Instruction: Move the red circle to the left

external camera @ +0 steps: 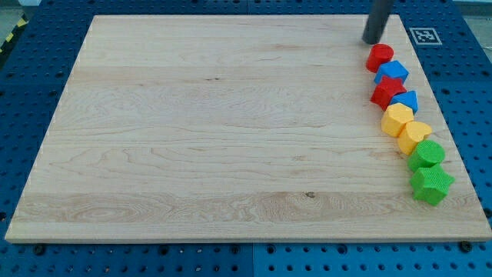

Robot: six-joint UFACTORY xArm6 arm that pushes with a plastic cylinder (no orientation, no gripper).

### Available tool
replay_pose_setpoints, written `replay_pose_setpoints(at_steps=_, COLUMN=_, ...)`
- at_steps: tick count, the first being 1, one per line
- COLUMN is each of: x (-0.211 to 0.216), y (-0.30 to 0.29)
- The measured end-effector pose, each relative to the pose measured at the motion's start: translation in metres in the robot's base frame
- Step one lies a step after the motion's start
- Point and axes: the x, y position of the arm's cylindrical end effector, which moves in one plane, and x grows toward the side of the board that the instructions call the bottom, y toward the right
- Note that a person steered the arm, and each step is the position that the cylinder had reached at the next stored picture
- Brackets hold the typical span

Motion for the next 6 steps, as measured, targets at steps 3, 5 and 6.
replay_pose_setpoints(at_steps=3, x=0.054, y=0.037)
replay_pose_setpoints(at_steps=5, x=0.054, y=-0.025)
replay_pose_setpoints(at_steps=6, x=0.054, y=-0.023)
